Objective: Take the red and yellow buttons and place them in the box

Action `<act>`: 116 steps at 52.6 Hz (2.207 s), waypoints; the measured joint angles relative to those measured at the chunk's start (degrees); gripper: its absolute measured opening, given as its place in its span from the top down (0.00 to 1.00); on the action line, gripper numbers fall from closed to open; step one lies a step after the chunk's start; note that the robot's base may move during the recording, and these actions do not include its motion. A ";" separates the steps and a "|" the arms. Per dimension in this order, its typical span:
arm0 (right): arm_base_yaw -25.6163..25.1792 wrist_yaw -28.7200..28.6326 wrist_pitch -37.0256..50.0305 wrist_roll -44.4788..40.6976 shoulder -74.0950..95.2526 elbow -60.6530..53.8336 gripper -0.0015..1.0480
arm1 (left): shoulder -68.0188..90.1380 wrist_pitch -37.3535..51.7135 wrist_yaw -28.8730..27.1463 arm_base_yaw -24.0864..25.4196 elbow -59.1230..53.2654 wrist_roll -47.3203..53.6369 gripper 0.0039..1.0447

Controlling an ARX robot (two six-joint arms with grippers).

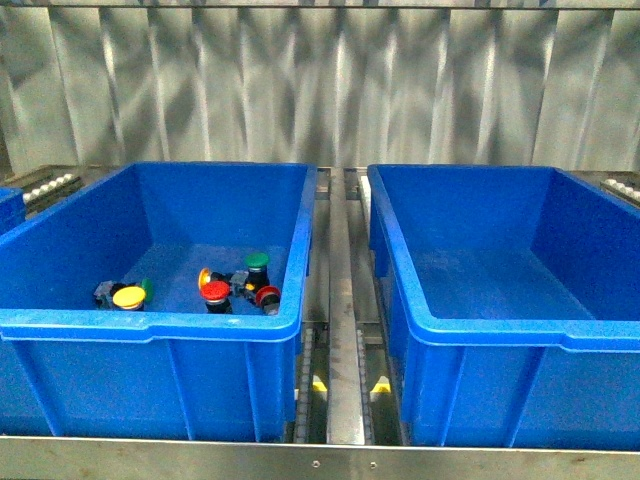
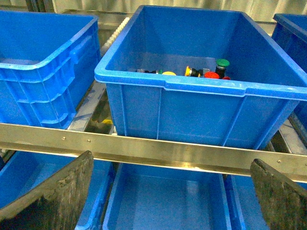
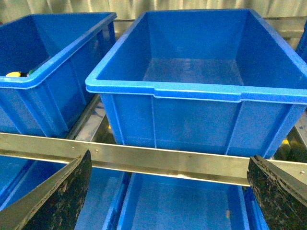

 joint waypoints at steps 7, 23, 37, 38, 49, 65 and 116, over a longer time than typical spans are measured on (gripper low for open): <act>0.00 0.00 0.00 0.00 0.00 0.00 0.06 | 0.00 0.00 0.00 0.00 0.00 0.00 0.07; 0.00 0.00 0.00 0.00 0.00 0.00 0.06 | 0.00 0.00 0.00 0.00 0.00 0.00 0.07; 0.00 0.00 0.00 0.00 0.00 0.00 0.06 | 20.22 0.85 -12.00 -6.93 10.21 -10.43 0.07; 0.00 -0.02 0.00 0.00 0.02 0.00 0.06 | 22.60 2.51 -11.13 -6.73 11.87 -10.71 0.07; 0.00 0.00 0.00 0.00 0.00 0.00 0.06 | 59.69 6.58 -8.92 -6.14 43.36 -9.66 0.07; 0.00 0.00 0.00 0.00 0.00 0.00 0.06 | 95.80 -12.81 -15.15 -11.78 81.94 -7.21 0.07; 0.00 0.02 0.00 0.00 0.00 0.00 0.06 | 141.15 -28.96 -22.08 -17.03 128.54 -12.59 0.07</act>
